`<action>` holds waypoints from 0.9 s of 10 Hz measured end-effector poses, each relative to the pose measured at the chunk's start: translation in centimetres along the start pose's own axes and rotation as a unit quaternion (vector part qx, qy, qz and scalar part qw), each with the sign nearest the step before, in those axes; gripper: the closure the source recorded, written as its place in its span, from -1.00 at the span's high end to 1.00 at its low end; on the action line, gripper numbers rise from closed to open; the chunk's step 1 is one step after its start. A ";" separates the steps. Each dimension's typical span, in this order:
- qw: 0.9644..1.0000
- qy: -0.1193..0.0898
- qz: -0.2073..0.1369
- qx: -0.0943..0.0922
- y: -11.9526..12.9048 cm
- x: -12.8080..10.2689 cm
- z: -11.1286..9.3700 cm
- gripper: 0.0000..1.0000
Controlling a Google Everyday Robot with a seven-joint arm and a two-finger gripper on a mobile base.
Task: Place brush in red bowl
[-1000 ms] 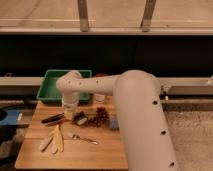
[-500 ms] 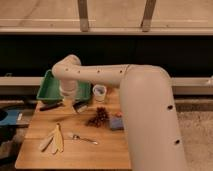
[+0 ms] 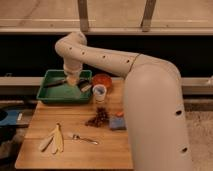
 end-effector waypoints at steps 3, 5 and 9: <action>0.997 -0.038 0.052 0.049 -4.9 0.8 -4.1 -1.00; 0.997 -0.041 0.050 0.045 -4.6 0.2 -4.0 -1.00; 0.997 -0.039 0.052 0.047 -4.6 0.5 -3.9 -1.00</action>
